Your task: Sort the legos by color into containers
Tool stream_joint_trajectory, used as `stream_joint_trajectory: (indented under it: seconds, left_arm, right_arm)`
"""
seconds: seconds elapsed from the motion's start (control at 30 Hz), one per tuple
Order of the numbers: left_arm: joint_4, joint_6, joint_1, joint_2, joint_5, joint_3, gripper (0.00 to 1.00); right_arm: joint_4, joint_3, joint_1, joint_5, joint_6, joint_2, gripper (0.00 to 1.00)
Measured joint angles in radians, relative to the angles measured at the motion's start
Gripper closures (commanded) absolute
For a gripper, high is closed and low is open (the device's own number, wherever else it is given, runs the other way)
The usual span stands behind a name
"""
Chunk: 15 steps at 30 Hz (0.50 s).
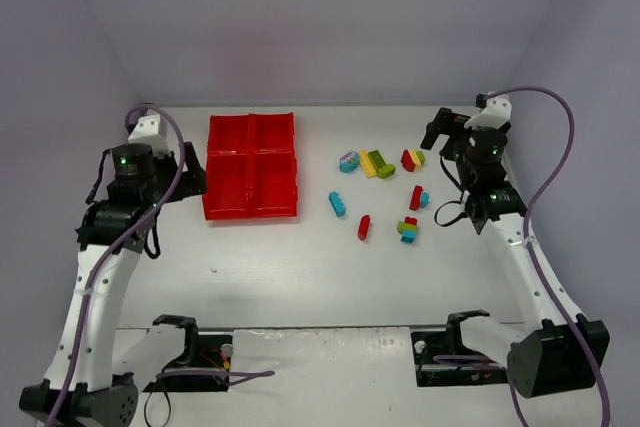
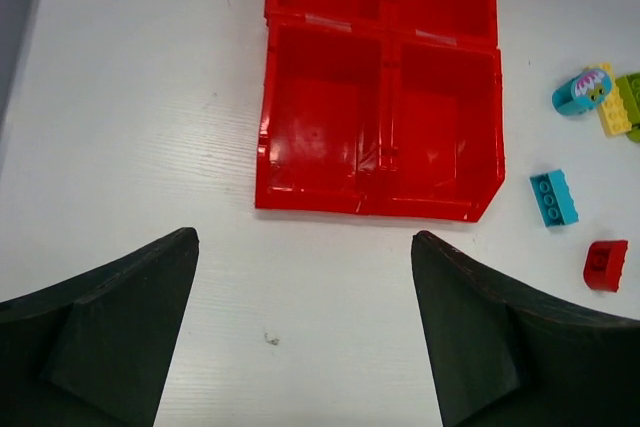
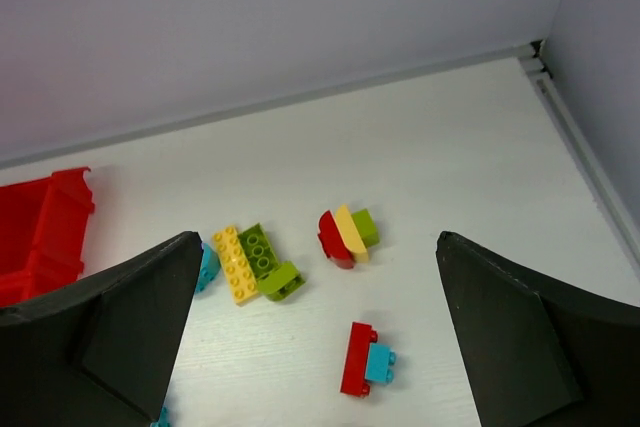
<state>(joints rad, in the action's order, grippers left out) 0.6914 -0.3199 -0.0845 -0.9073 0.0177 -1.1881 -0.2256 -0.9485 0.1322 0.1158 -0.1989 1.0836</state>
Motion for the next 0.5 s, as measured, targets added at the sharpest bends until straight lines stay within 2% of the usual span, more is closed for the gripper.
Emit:
stream_joint_trajectory:
  seconds: [0.17,0.23,0.33,0.4,0.5]
  left_arm:
    - [-0.001,-0.009,-0.053,-0.110,0.029,-0.026,0.23]
    - [-0.001,-0.021,-0.110,-0.152,0.024,-0.048,0.23]
    - [-0.008,-0.050,-0.217,-0.230,0.011,-0.103,0.24]
    - [-0.021,-0.079,-0.280,-0.302,0.009,-0.148,0.31]
    - [-0.027,-0.144,-0.369,-0.430,-0.001,-0.217,0.33]
  right_arm:
    - [0.045,-0.010,0.000,-0.039,-0.026,0.066,0.02]
    - [0.061,-0.014,0.000,-0.056,-0.034,0.089,0.06]
    - [0.077,-0.018,0.000,-0.073,-0.041,0.111,0.06]
    - [0.085,-0.022,0.000,-0.078,-0.045,0.122,0.05]
    - [0.097,-0.035,0.000,-0.078,-0.051,0.138,0.05]
